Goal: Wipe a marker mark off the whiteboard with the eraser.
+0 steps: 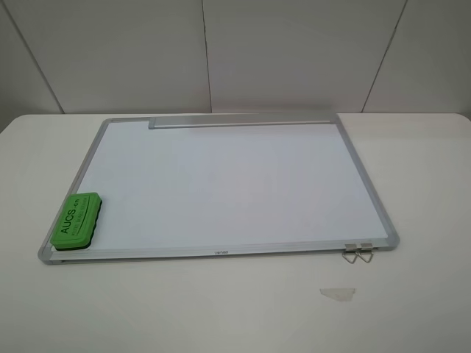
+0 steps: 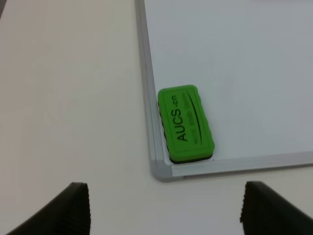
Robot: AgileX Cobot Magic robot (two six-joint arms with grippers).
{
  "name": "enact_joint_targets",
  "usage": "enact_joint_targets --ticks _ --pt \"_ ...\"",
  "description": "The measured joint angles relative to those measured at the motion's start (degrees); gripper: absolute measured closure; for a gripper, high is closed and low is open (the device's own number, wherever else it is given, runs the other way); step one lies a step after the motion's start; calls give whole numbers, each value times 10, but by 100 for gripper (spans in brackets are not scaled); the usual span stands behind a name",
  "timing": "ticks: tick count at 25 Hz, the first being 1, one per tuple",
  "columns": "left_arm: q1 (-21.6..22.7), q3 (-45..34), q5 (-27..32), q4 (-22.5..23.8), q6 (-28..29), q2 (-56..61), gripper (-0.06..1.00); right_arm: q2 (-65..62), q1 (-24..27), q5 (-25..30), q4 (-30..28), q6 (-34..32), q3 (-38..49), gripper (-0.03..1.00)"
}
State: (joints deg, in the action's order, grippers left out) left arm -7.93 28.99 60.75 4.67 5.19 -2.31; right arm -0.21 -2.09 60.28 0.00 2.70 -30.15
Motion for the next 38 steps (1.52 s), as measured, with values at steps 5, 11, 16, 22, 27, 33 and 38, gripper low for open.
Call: enact_joint_targets --ticks 5,11,16,22,27,33,38 --pt "0 0 0 0 0 26 29 0 0 0 0 0 0 15" --pt "0 0 0 0 0 26 29 0 0 0 0 0 0 15" --pt "0 0 0 0 0 26 29 0 0 0 0 0 0 15" --pt "0 0 0 0 0 26 29 0 0 0 0 0 0 15" --pt "0 0 0 0 0 26 29 0 0 0 0 0 0 15" --pt "0 0 0 0 0 26 29 0 0 0 0 0 0 15" --pt "0 0 0 0 0 26 29 0 0 0 0 0 0 15"
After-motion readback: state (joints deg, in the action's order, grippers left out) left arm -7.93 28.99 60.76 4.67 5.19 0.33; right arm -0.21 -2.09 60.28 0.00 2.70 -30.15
